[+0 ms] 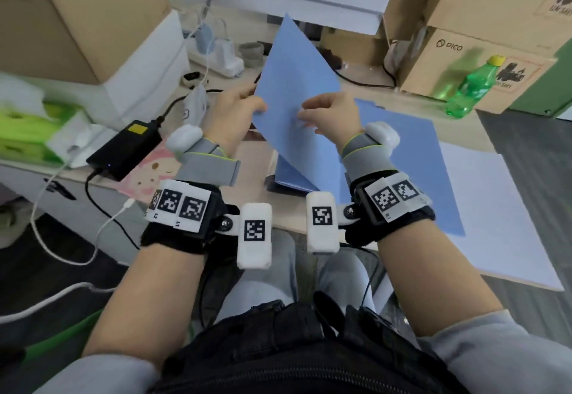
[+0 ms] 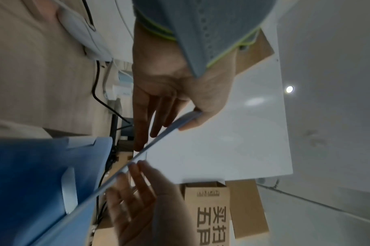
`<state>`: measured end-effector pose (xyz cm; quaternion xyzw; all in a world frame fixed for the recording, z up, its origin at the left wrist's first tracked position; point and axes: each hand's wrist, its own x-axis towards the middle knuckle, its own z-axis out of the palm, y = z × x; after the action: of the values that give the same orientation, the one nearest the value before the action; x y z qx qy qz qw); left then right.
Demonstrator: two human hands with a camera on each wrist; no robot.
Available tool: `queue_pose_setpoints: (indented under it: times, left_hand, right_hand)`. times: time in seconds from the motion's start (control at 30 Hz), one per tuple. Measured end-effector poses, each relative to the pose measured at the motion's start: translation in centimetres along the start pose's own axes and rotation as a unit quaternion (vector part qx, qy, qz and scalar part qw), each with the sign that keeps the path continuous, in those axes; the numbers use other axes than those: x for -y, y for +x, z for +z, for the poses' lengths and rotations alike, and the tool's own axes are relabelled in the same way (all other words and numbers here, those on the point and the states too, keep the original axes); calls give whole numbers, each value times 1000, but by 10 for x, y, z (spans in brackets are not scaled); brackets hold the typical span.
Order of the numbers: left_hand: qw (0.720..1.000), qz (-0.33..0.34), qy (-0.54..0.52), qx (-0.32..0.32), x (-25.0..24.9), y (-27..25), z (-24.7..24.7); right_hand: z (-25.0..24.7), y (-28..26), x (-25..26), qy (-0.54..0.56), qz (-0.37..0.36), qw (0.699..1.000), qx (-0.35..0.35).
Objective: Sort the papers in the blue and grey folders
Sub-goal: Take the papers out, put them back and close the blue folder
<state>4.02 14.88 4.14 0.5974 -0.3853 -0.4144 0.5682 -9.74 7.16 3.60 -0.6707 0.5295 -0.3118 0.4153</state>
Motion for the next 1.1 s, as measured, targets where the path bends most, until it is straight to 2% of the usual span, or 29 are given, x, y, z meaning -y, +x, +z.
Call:
queue_pose_setpoints:
  times: [0.2, 0.37, 0.6, 0.67, 0.8, 0.9, 1.03, 1.1]
  left_hand:
    - [997, -28, 73, -20, 25, 9, -30]
    - [982, -60, 163, -71, 49, 20, -36]
    - [961, -75, 245, -103, 72, 28, -30]
    - [947, -64, 299, -101, 72, 30, -29]
    - [899, -12, 426, -96, 66, 36, -19]
    - [863, 19, 501, -65, 63, 43, 0]
    - [808, 10, 588, -29, 55, 37, 39]
    - [800, 17, 599, -5, 54, 35, 56]
  right_hand:
    - [22, 15, -33, -60, 59, 996, 1]
    - [29, 17, -51, -110, 109, 988, 17]
    - [29, 18, -64, -106, 119, 987, 26]
    - [28, 17, -64, -102, 111, 988, 32]
    - [18, 18, -67, -66, 94, 993, 29]
    - [7, 16, -69, -46, 87, 995, 7]
    - [-9, 9, -74, -25, 75, 997, -7]
    - [-21, 4, -79, -4, 78, 997, -19]
